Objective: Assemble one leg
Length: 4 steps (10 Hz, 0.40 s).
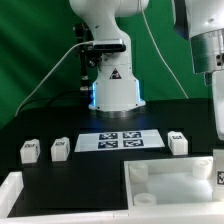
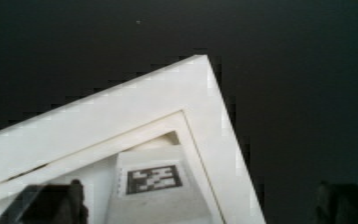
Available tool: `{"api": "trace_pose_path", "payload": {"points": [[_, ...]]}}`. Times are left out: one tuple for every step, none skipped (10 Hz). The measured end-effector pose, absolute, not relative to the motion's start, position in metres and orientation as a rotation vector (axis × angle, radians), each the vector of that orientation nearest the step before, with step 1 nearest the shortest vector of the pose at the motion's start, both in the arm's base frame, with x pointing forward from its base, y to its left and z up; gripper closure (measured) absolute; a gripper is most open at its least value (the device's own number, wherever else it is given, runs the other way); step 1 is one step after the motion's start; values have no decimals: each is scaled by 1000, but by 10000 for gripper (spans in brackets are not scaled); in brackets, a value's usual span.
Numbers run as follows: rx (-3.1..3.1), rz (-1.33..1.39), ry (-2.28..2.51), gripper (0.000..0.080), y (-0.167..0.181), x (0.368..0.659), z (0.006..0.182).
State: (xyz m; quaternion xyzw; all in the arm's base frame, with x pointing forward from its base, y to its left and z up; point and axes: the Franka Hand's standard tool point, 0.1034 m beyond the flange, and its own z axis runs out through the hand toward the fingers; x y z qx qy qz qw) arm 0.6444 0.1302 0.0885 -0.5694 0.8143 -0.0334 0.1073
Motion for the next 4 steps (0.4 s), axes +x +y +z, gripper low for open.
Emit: {"api": "trace_pose_path", "payload": {"points": [[-1677,-98,2397,151,130,644,88],[-1677,-98,2397,151,130,644,88],[-1678,-98,2397,151,130,644,88],[-1678,-99,2396,151,130,644,88]]}}
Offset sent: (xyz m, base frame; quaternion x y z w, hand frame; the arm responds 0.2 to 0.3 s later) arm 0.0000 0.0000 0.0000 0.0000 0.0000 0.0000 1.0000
